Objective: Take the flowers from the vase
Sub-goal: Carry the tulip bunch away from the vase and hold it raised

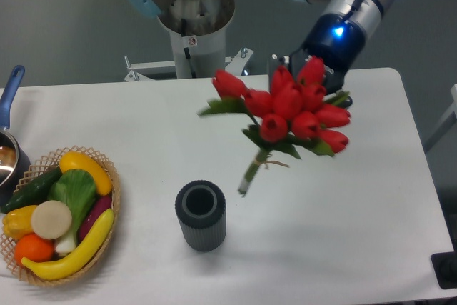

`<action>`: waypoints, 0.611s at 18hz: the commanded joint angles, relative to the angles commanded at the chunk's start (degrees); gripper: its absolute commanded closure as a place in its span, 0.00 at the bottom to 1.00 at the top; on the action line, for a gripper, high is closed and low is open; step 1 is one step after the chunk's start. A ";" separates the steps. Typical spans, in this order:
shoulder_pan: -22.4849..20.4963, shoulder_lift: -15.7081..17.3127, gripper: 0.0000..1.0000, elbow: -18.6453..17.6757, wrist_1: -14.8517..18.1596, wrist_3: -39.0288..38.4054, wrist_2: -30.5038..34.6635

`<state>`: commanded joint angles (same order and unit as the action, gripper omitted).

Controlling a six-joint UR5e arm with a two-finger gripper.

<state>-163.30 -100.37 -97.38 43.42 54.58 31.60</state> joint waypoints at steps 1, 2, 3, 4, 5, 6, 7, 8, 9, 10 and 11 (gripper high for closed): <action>-0.35 0.87 0.90 -1.31 0.00 0.09 3.78; -0.44 1.75 0.90 -2.45 0.00 0.09 7.21; -0.62 2.20 0.89 -2.90 0.09 0.18 9.33; -0.79 2.37 0.85 -3.60 0.18 0.18 10.92; -0.79 2.38 0.85 -4.13 0.18 0.18 11.98; -0.79 2.38 0.84 -4.05 0.18 0.18 13.30; -0.62 2.46 0.84 -4.40 0.18 0.18 15.40; -0.62 2.46 0.84 -4.57 0.18 0.26 17.77; -0.62 2.55 0.84 -4.49 0.26 0.26 20.06; -0.53 2.55 0.81 -4.57 0.44 0.70 22.95; -0.44 2.47 0.81 -4.31 1.31 2.10 26.28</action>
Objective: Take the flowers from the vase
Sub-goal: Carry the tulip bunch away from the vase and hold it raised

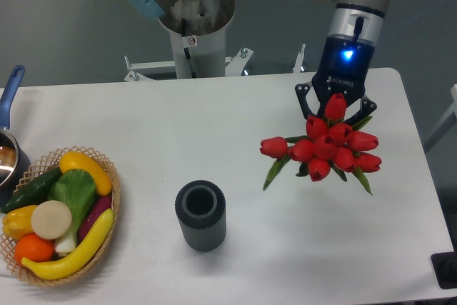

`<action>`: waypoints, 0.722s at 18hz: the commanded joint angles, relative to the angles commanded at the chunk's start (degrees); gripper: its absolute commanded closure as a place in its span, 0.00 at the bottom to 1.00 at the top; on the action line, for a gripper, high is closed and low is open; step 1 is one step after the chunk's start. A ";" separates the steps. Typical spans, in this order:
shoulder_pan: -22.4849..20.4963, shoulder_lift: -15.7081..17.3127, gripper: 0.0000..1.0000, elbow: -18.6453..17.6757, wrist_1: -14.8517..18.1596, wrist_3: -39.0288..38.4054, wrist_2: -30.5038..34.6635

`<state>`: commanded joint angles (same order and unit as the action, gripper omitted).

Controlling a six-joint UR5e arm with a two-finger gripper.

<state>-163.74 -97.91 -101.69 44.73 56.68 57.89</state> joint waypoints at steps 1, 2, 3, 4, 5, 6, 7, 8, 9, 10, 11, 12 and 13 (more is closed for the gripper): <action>-0.17 -0.09 0.81 0.52 1.57 1.75 3.17; 0.00 -0.09 0.82 0.96 3.59 3.25 6.50; 0.26 -0.35 0.82 2.10 5.53 4.31 9.32; 0.61 -0.61 0.82 3.24 7.29 4.76 11.00; 1.05 -0.88 0.82 3.86 8.78 4.85 11.89; 1.06 -0.97 0.81 4.13 9.84 5.81 12.59; 1.06 -1.05 0.81 4.57 10.64 7.47 13.56; 1.23 -1.06 0.80 5.01 12.82 9.75 16.96; 1.41 -1.14 0.80 5.53 14.49 10.99 19.61; 2.10 -1.49 0.80 5.89 15.64 11.96 21.37; 2.72 -1.67 0.81 6.33 16.70 12.49 22.35; 2.90 -1.67 0.81 6.68 17.84 12.67 23.05; 3.08 -1.84 0.81 6.42 18.11 12.58 24.11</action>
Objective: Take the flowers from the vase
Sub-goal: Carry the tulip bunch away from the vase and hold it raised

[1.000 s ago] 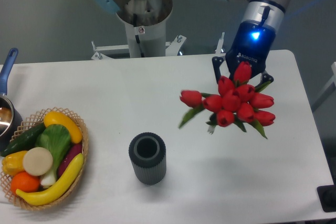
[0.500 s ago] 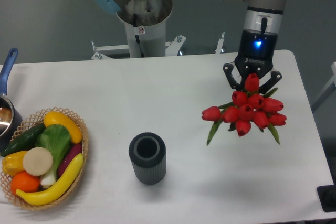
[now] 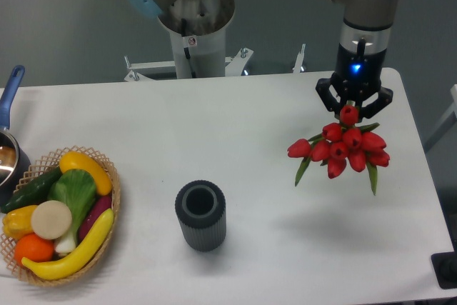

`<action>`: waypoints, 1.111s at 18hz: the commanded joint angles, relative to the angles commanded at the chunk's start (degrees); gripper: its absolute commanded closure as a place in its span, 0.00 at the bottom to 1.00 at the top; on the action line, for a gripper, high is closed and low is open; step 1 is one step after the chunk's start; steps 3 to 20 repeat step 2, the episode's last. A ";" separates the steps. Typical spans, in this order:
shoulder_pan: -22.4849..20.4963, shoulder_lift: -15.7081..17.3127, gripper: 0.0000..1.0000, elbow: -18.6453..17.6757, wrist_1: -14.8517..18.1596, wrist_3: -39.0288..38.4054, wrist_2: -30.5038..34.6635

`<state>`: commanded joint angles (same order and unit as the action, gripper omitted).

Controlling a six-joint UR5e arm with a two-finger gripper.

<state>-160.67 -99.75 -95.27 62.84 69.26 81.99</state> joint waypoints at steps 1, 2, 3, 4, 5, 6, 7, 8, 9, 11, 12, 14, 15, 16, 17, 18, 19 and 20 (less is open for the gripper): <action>0.70 -0.09 0.81 0.08 0.18 0.09 1.23; 1.66 -0.61 0.81 -0.18 0.00 0.09 2.29; 1.66 -0.61 0.81 -0.18 0.00 0.09 2.29; 1.66 -0.61 0.81 -0.18 0.00 0.09 2.29; 1.66 -0.61 0.81 -0.18 0.00 0.09 2.29; 1.66 -0.61 0.81 -0.18 0.00 0.09 2.29; 1.66 -0.61 0.81 -0.18 0.00 0.09 2.29; 1.66 -0.61 0.81 -0.18 0.00 0.09 2.29; 1.66 -0.61 0.81 -0.18 0.00 0.09 2.29; 1.66 -0.61 0.81 -0.18 0.00 0.09 2.29; 1.66 -0.61 0.81 -0.18 0.00 0.09 2.29; 1.66 -0.61 0.81 -0.18 0.00 0.09 2.29; 1.66 -0.61 0.81 -0.18 0.00 0.09 2.29; 1.66 -0.61 0.81 -0.18 0.00 0.09 2.29; 1.66 -0.61 0.81 -0.18 0.00 0.09 2.29; 1.66 -0.61 0.81 -0.18 0.00 0.09 2.29; 1.66 -0.61 0.81 -0.18 0.00 0.09 2.29; 1.66 -0.61 0.81 -0.18 0.00 0.09 2.29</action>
